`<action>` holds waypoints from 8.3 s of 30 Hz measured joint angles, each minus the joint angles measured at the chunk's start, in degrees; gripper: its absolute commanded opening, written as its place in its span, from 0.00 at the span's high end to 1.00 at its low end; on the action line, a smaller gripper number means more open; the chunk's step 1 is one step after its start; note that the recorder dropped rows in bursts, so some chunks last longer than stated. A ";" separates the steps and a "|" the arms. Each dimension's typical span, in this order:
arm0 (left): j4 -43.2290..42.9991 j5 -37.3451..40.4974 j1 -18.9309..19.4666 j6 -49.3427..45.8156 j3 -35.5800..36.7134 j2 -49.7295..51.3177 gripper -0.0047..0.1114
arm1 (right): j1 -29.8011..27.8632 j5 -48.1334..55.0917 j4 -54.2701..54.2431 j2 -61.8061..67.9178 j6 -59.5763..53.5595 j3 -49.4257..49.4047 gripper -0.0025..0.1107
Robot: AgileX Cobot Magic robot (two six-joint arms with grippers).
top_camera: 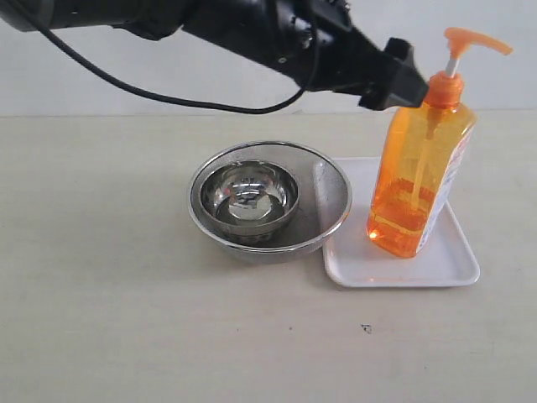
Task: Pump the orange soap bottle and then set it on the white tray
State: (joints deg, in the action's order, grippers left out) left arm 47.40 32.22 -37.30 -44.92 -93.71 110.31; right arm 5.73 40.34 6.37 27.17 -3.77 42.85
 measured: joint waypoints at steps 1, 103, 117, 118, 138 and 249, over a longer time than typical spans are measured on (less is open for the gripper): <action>0.00 2.86 2.36 0.08 1.32 0.00 0.30 | 0.00 0.00 0.00 0.00 0.00 0.00 0.98; 40.03 2.95 4.29 -50.73 3.51 13.04 0.92 | 5.60 -48.21 -17.38 61.30 -27.64 4.01 0.98; 39.13 1.80 4.29 -49.31 3.51 13.04 0.92 | 5.60 -45.71 -17.07 61.30 -27.53 4.39 0.98; 38.24 1.25 4.57 -48.36 3.51 13.04 0.92 | 5.60 -45.04 -17.07 61.30 -27.53 4.39 0.98; 31.49 3.13 5.94 -40.23 3.51 12.92 0.92 | 1.03 -36.37 -17.72 56.44 -27.26 4.39 0.98; 15.38 7.16 9.98 -24.78 3.51 6.30 0.92 | -2.43 -25.43 -16.30 45.68 -29.49 4.39 0.98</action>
State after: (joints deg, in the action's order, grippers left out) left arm 62.79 39.38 -27.32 -69.70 -90.20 116.61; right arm 3.30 14.91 -9.93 72.85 -33.26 47.24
